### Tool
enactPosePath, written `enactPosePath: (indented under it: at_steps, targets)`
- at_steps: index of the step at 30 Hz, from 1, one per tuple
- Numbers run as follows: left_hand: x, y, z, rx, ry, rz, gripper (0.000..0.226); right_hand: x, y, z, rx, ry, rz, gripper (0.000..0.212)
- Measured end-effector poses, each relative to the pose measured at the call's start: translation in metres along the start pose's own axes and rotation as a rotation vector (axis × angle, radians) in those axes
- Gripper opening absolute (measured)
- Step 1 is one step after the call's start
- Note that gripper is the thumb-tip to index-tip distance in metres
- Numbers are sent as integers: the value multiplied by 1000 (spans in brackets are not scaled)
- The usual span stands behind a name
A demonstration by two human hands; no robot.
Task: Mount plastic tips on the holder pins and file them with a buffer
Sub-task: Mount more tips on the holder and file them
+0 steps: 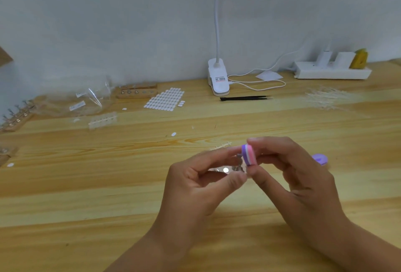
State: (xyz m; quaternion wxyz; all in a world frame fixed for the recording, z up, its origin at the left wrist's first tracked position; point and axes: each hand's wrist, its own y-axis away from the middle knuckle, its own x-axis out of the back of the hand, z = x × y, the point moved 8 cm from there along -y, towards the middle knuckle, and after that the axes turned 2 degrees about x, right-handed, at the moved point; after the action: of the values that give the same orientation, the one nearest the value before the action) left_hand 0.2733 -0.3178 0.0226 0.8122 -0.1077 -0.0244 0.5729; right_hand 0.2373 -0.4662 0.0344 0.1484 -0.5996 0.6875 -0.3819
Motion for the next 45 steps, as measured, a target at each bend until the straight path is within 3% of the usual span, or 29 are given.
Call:
enactPosePath:
  at_steps: [6,16,24,30,34,38,42,45]
  targets:
    - [4,0,0,-21,-143,35,38,9,-7,-4,94,147,16,29]
    - [10,2,4,-38,-157,61,32,12,-7,9,22,115,1,36]
    - [7,6,13,-108,-244,72,29,0,1,-17,302,279,-63,28]
    - [11,5,11,-78,-218,88,29,9,-7,-14,247,311,3,27]
    - [6,7,18,-153,-231,52,27,3,-3,-19,297,296,-62,25]
    - [9,6,16,-139,-227,83,26,16,-10,-9,213,336,-5,29]
    - [4,7,23,-195,-286,51,29,4,-2,-21,329,294,-59,29]
    - [10,8,25,-201,-279,75,28,15,-11,-2,214,331,-48,29]
